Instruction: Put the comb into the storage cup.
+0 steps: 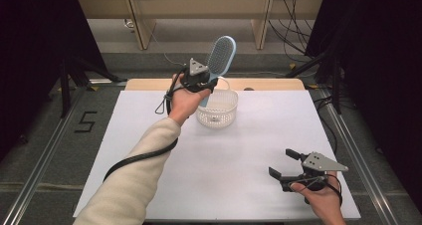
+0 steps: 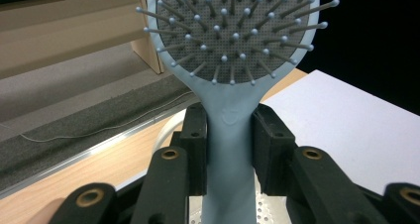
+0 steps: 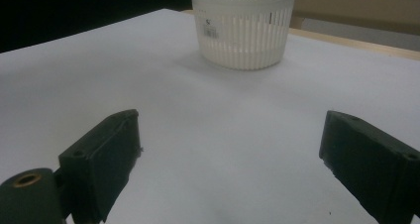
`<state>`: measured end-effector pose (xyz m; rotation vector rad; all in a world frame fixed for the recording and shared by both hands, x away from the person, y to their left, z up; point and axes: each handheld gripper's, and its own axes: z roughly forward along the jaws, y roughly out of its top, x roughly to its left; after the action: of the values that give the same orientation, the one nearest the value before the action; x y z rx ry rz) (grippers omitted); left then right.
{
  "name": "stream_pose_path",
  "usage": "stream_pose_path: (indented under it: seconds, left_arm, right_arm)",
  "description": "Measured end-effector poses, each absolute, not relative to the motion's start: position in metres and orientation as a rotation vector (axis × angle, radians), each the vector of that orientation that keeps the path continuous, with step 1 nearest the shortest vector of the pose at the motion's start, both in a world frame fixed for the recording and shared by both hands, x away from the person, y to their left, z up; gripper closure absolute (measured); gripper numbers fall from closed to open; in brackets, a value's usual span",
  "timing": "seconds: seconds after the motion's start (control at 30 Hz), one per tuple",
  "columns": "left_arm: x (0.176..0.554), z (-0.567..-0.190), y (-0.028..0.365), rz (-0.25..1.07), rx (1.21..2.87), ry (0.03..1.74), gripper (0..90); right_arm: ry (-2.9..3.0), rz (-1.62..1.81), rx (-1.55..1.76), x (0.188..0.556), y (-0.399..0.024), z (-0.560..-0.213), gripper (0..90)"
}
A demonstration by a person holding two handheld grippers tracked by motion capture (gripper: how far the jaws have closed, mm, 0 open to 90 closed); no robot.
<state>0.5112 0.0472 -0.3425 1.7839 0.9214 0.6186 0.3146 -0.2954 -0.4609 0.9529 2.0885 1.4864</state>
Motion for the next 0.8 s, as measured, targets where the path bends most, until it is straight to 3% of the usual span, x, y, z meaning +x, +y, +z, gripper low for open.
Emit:
stream_pose_path:
  seconds: [0.8]
  left_arm:
    - [0.522, -0.344, 0.039, 0.622, 1.785, 0.909, 69.9]
  right_arm:
    - [2.093, 1.482, 0.951, 0.315, -0.297, -0.461, 9.7]
